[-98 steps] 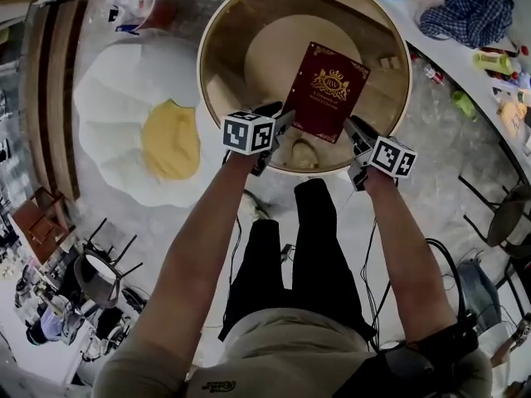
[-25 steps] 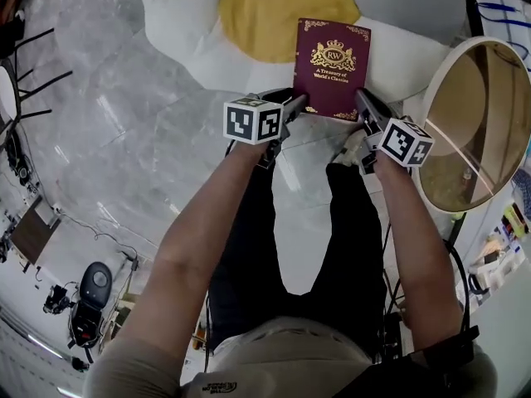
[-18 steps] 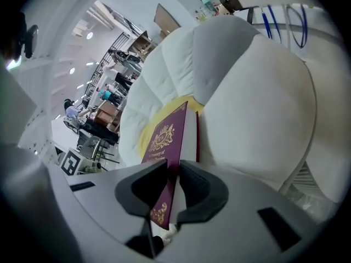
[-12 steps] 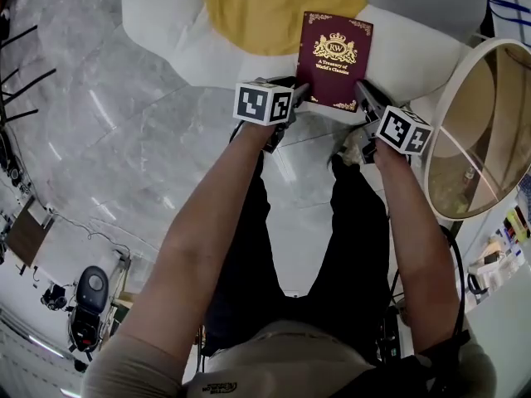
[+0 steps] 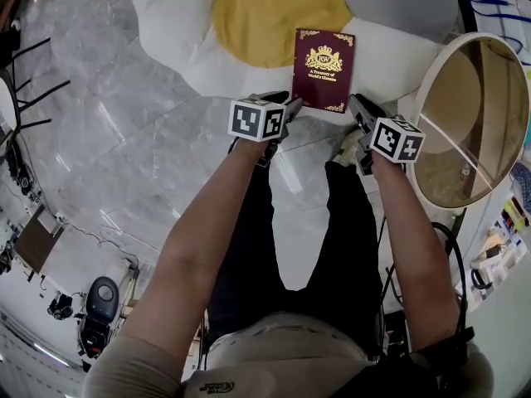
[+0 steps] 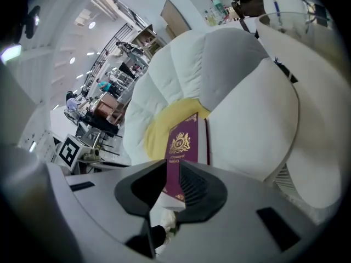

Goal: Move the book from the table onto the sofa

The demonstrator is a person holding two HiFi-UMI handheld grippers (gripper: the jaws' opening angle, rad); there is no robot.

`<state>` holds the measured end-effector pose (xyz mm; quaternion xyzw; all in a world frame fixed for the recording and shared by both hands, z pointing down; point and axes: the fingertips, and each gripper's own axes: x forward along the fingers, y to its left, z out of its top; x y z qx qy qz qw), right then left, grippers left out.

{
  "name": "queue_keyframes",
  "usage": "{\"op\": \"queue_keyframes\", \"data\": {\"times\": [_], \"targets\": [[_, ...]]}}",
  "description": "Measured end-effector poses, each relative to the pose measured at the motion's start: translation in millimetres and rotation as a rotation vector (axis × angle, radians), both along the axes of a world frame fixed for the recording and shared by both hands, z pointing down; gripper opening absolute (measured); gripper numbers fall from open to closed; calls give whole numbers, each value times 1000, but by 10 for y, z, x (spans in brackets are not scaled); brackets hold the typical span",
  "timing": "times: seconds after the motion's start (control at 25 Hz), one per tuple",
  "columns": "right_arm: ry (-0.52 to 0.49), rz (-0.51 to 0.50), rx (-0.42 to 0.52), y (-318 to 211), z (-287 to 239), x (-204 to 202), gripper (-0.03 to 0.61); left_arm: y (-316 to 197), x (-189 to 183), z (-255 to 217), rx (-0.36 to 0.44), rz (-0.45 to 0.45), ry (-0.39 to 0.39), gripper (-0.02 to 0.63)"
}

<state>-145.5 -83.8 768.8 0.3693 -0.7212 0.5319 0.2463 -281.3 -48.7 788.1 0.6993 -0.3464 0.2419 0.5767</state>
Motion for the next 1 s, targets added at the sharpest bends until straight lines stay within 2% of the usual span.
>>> {"op": "queue_keyframes", "data": {"times": [0.16, 0.4, 0.56, 0.72, 0.84, 1.0], "targets": [[5, -62, 9, 112, -483, -40, 54, 18, 58, -586, 29, 24, 38, 149], [3, -102, 23, 380, -1279, -23, 20, 163, 159, -1491, 76, 83, 105, 146], [-32, -98, 33, 573, -1851, -66, 13, 282, 220, -2128, 125, 138, 150, 104], [-41, -143, 71, 797, -2400, -115, 14, 443, 235, -2694, 145, 190, 145, 29], [-58, -159, 106, 952, -2810, -146, 12, 545, 278, -3125, 184, 251, 146, 9], [-92, -137, 145, 1186, -3361, -233, 12, 691, 253, -3683, 217, 276, 173, 8]]}}
